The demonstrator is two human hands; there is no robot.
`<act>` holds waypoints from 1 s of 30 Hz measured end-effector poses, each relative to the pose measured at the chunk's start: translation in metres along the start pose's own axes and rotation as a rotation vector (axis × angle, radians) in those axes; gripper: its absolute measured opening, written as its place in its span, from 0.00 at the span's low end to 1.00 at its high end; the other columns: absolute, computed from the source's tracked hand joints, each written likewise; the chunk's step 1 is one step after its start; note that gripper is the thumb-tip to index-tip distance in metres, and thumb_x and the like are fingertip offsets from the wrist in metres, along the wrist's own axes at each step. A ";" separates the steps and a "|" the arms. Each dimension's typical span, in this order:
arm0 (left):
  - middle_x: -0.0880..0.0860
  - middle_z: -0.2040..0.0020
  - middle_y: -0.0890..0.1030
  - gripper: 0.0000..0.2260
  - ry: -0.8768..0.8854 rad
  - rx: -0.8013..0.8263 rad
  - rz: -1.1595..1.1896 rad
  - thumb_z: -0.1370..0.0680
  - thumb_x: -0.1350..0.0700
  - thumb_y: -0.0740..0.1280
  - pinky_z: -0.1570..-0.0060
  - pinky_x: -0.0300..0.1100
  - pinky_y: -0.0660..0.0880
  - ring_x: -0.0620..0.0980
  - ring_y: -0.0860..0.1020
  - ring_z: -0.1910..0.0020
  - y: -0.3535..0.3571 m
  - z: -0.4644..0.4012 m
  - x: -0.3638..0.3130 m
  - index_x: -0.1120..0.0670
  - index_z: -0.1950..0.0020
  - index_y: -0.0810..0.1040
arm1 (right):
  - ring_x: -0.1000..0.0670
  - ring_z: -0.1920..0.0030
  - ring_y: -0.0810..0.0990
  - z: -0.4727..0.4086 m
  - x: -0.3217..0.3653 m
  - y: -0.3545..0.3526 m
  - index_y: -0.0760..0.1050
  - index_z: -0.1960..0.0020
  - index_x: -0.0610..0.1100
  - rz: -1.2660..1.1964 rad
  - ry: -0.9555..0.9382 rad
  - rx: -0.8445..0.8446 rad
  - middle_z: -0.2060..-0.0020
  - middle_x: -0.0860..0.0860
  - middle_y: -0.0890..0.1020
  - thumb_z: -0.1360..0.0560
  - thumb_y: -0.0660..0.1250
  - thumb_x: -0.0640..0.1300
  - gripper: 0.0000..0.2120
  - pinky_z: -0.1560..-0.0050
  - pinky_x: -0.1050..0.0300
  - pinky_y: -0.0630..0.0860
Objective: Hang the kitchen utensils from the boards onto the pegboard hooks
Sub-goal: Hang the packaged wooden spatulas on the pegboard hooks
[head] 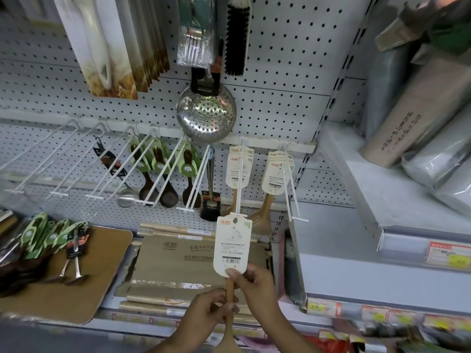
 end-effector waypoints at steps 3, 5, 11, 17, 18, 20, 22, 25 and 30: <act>0.56 0.56 0.86 0.05 -0.045 0.003 -0.024 0.24 0.59 0.73 0.57 0.47 0.82 0.53 0.85 0.59 -0.005 0.002 0.008 0.48 0.55 0.85 | 0.42 0.62 0.81 -0.003 -0.002 0.002 0.85 0.55 0.61 0.015 -0.002 -0.020 0.60 0.48 0.87 0.26 0.73 0.41 0.13 0.57 0.42 0.81; 0.56 0.57 0.86 0.02 -0.057 0.014 -0.037 0.28 0.54 0.75 0.54 0.50 0.82 0.52 0.84 0.58 -0.008 0.004 0.013 0.48 0.56 0.85 | 0.36 0.59 0.82 -0.005 -0.002 0.003 0.85 0.54 0.60 0.011 -0.006 -0.031 0.59 0.50 0.87 0.26 0.73 0.41 0.12 0.55 0.40 0.80; 0.55 0.55 0.86 0.06 -0.091 0.036 -0.156 0.31 0.47 0.74 0.52 0.51 0.81 0.51 0.82 0.60 -0.016 0.007 0.039 0.46 0.57 0.84 | 0.38 0.56 0.84 -0.008 -0.003 0.007 0.85 0.54 0.61 -0.006 -0.036 -0.045 0.55 0.53 0.87 0.26 0.72 0.40 0.14 0.54 0.39 0.80; 0.55 0.56 0.86 0.03 -0.091 0.015 -0.154 0.30 0.47 0.74 0.56 0.41 0.76 0.47 0.79 0.63 -0.019 0.002 0.040 0.44 0.58 0.84 | 0.43 0.56 0.85 -0.011 -0.005 0.007 0.85 0.53 0.55 0.005 -0.050 -0.063 0.55 0.55 0.87 0.26 0.72 0.40 0.10 0.53 0.41 0.80; 0.55 0.56 0.86 0.02 -0.091 0.016 -0.150 0.30 0.49 0.74 0.56 0.40 0.75 0.46 0.79 0.63 -0.019 0.001 0.039 0.44 0.58 0.85 | 0.44 0.56 0.85 -0.012 -0.004 0.007 0.85 0.53 0.54 0.005 -0.056 -0.068 0.55 0.56 0.87 0.26 0.72 0.40 0.09 0.53 0.42 0.80; 0.55 0.55 0.86 0.03 -0.095 0.018 -0.139 0.29 0.50 0.74 0.56 0.40 0.75 0.45 0.79 0.63 -0.019 -0.002 0.038 0.45 0.57 0.85 | 0.42 0.56 0.85 -0.014 -0.004 0.007 0.85 0.52 0.53 -0.001 -0.050 -0.071 0.55 0.56 0.87 0.26 0.72 0.40 0.08 0.53 0.43 0.80; 0.54 0.55 0.86 0.05 -0.090 0.024 -0.134 0.29 0.49 0.73 0.57 0.40 0.75 0.45 0.79 0.64 -0.020 -0.005 0.038 0.46 0.55 0.85 | 0.40 0.55 0.84 -0.017 -0.005 0.008 0.85 0.52 0.51 -0.013 -0.037 -0.070 0.56 0.55 0.87 0.26 0.72 0.40 0.08 0.54 0.43 0.80; 0.52 0.56 0.86 0.04 -0.082 0.028 -0.127 0.28 0.53 0.73 0.58 0.39 0.74 0.43 0.79 0.64 -0.020 -0.007 0.039 0.45 0.55 0.85 | 0.42 0.57 0.85 -0.020 -0.004 0.008 0.84 0.52 0.50 -0.017 -0.042 -0.060 0.56 0.54 0.87 0.26 0.71 0.39 0.08 0.55 0.47 0.80; 0.58 0.58 0.84 0.05 -0.111 0.012 -0.068 0.25 0.60 0.73 0.62 0.39 0.71 0.49 0.75 0.67 -0.019 -0.018 0.041 0.51 0.54 0.85 | 0.41 0.57 0.85 -0.035 -0.004 0.007 0.84 0.50 0.51 0.015 -0.044 -0.047 0.55 0.55 0.87 0.25 0.72 0.43 0.06 0.52 0.44 0.80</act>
Point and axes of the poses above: each hand's wrist, its own z-axis away from the middle knuckle, its own y-axis out of the palm, x = y × z, the point moved 5 cm from there along -z, towards the middle knuckle
